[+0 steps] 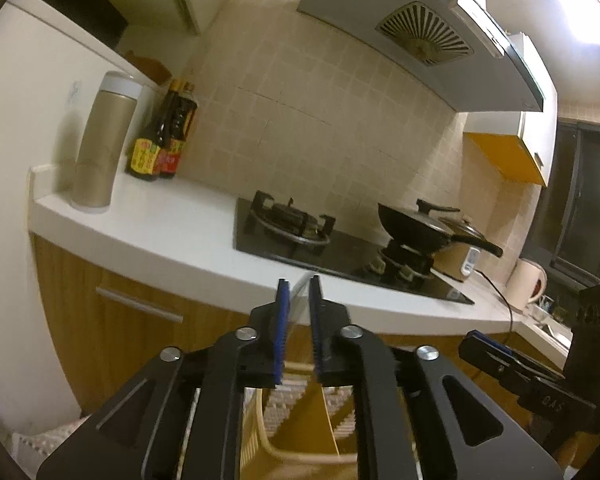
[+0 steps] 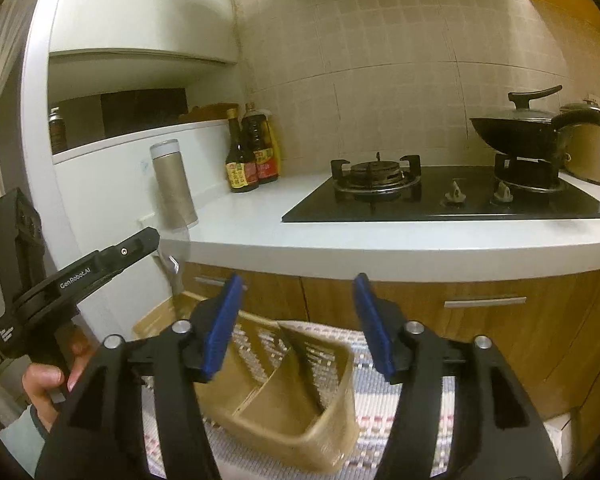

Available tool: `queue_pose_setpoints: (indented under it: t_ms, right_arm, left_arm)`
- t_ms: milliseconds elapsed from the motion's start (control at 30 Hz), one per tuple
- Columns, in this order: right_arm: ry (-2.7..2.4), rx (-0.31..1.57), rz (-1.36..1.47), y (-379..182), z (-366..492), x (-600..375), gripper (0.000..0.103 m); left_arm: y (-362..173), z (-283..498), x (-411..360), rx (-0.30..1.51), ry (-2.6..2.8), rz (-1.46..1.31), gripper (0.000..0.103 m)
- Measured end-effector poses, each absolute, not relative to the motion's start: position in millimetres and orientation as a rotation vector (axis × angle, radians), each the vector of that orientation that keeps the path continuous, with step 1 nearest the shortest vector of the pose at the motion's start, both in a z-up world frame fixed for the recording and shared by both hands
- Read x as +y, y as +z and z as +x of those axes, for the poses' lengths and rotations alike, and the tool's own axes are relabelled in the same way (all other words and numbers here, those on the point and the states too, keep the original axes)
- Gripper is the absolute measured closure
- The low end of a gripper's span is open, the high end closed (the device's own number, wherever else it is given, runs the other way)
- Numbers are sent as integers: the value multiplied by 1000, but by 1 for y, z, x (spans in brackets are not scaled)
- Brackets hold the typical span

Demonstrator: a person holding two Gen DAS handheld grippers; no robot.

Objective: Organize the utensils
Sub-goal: 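Carry both utensils over the tan basket and open both grippers to drop them, then grasp a wooden chopstick with the left gripper while the right gripper grasps a clear spoon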

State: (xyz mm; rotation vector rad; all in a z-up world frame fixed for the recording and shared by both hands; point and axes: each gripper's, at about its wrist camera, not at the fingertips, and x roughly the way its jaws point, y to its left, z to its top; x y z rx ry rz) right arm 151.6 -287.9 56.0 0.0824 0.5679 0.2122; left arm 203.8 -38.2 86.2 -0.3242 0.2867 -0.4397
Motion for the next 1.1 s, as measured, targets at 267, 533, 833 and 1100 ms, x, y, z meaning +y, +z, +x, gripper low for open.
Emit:
queue_pose_setpoints:
  t_ms: [267, 533, 833, 1100]
  right_arm:
    - [207, 663, 76, 74, 111, -286, 48]
    - [232, 868, 85, 70, 84, -275, 49]
    - [226, 1161, 30, 29, 62, -263, 49]
    - [267, 1394, 46, -17, 45, -255, 54]
  left_arm:
    - [103, 157, -19, 338, -465, -305, 64]
    - [108, 111, -19, 483, -483, -186, 58]
    - [48, 85, -28, 831, -498, -13, 58]
    - [-5, 71, -28, 1045, -553, 97, 60]
